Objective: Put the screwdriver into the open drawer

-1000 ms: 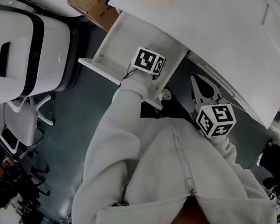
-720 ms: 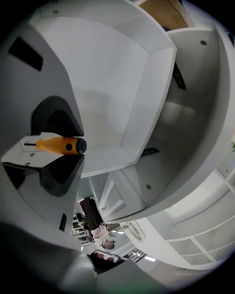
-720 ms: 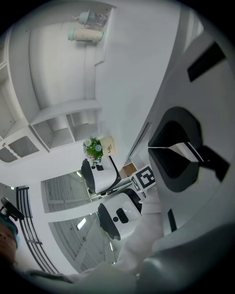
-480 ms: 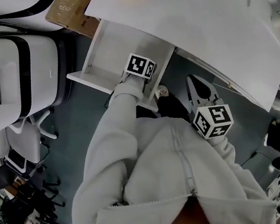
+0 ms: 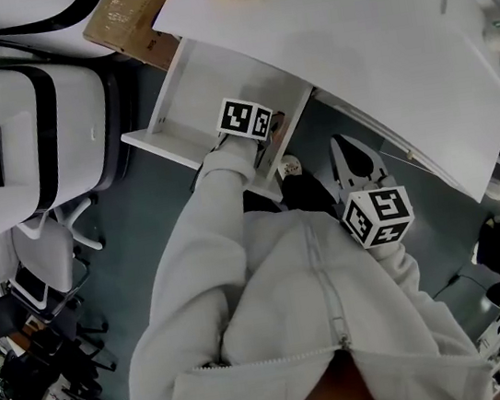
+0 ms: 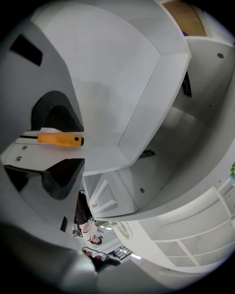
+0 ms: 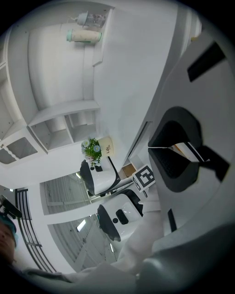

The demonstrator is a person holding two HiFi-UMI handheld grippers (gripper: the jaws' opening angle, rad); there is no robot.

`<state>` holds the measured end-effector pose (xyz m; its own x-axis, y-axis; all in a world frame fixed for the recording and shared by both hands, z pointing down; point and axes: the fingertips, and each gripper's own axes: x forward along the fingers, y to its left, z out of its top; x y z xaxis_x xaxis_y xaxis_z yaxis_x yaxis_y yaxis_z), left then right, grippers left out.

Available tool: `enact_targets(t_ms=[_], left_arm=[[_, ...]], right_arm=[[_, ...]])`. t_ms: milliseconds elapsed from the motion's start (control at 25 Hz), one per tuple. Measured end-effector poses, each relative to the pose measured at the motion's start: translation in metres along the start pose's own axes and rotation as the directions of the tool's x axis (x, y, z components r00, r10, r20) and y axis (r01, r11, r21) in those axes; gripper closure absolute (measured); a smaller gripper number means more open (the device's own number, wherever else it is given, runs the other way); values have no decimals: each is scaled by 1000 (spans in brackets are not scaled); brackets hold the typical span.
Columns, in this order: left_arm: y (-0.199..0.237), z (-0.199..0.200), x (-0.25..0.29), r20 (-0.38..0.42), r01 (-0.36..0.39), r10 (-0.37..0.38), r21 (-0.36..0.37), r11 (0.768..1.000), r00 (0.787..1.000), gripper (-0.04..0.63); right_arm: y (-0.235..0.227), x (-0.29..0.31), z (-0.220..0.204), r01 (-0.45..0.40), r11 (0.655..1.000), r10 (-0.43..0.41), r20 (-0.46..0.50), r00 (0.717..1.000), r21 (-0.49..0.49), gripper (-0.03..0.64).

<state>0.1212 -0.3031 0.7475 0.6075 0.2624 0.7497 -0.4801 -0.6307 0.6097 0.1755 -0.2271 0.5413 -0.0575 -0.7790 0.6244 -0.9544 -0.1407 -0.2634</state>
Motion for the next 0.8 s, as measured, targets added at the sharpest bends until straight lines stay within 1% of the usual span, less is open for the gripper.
enact_targets(t_ms=[120, 240, 360, 480, 560, 640, 800], left_arm=[[-2, 13, -14, 71, 0, 1, -26, 1000, 997, 402], [-8, 30, -35, 171, 1, 9, -56, 998, 985, 403], [-16, 47, -61, 276, -3, 23, -75, 997, 961, 403], [-28, 57, -86, 362, -14, 42, -80, 997, 931, 403], [-36, 59, -103, 424, -24, 62, -95, 995, 904, 403], [-44, 59, -123, 493, -37, 87, -109, 993, 866, 403], [-65, 55, -163, 627, -83, 143, -124, 989, 766, 414]], right_arm=[[1, -1, 2, -14, 1000, 14, 7, 1000, -14, 583], [2, -3, 5, -34, 999, 35, 17, 999, -31, 583], [4, -3, 10, -63, 997, 65, 28, 997, -52, 583], [7, -4, 15, -96, 993, 99, 37, 994, -75, 583], [9, -5, 18, -119, 989, 123, 44, 991, -91, 583], [10, -6, 20, -141, 985, 147, 52, 988, -104, 583], [13, -15, 21, -181, 976, 189, 61, 980, -123, 583]])
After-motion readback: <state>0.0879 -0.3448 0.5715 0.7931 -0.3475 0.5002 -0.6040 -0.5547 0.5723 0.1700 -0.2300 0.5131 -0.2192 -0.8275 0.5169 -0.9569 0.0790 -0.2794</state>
